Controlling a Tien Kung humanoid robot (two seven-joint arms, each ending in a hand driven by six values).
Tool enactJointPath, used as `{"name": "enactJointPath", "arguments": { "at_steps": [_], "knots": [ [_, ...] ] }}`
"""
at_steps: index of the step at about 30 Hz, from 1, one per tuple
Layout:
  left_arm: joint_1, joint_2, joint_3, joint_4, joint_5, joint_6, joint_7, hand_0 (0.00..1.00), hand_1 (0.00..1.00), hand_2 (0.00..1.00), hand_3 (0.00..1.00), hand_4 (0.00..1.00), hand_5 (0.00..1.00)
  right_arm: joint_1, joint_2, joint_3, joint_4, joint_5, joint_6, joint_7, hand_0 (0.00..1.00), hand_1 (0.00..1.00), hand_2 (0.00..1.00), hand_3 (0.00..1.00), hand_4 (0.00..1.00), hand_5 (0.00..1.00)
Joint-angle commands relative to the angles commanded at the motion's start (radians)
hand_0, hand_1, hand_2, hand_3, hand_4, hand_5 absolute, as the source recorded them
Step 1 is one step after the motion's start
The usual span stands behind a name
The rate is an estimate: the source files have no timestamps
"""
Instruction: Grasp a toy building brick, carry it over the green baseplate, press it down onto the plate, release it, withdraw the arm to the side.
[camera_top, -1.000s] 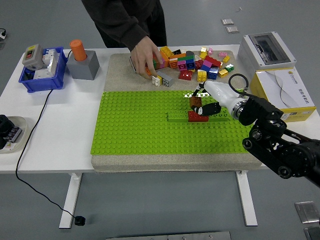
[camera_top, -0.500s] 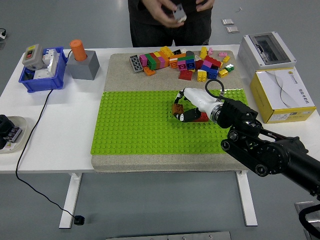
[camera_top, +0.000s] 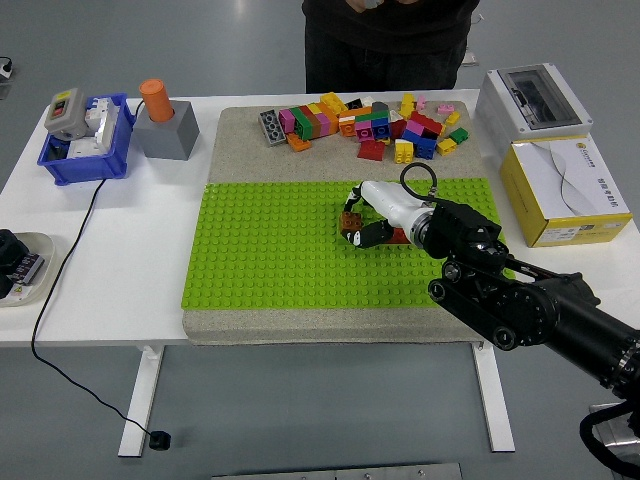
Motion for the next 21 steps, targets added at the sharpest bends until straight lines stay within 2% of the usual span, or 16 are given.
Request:
{"name": "enactJointPath", "arguments": {
  "at_steps": [19,20,21],
  "knots": [
    [-0.001,0.001,0.01,0.0,-0.008,0.0,0.0,0.656,0.612,0.595,0.645,0.666,0.188,0.0,0.014,-0.032,-0.032,0.005,-0.005,0.004,0.776,0.759,0.779,0.546,0.678,0.264],
    [-0.001,0.002,0.011,0.0,-0.008,0.0,0.0,0.656,0.612,0.595,0.645,0.666,0.188,0.0,0.014,-0.032,-0.032,0.005,-0.006,0.004,0.776,0.761,0.779,0.592,0.68,0.266],
    [-0.002,0.002,0.012,0.0,-0.008,0.0,0.0,0.656,0.612,0.595,0.645,0.666,0.188,0.0,0.015,-0.032,-0.031,0.005,-0.007,0.004,0.776,0.761,0.779,0.592,0.68,0.266]
  ]
}}
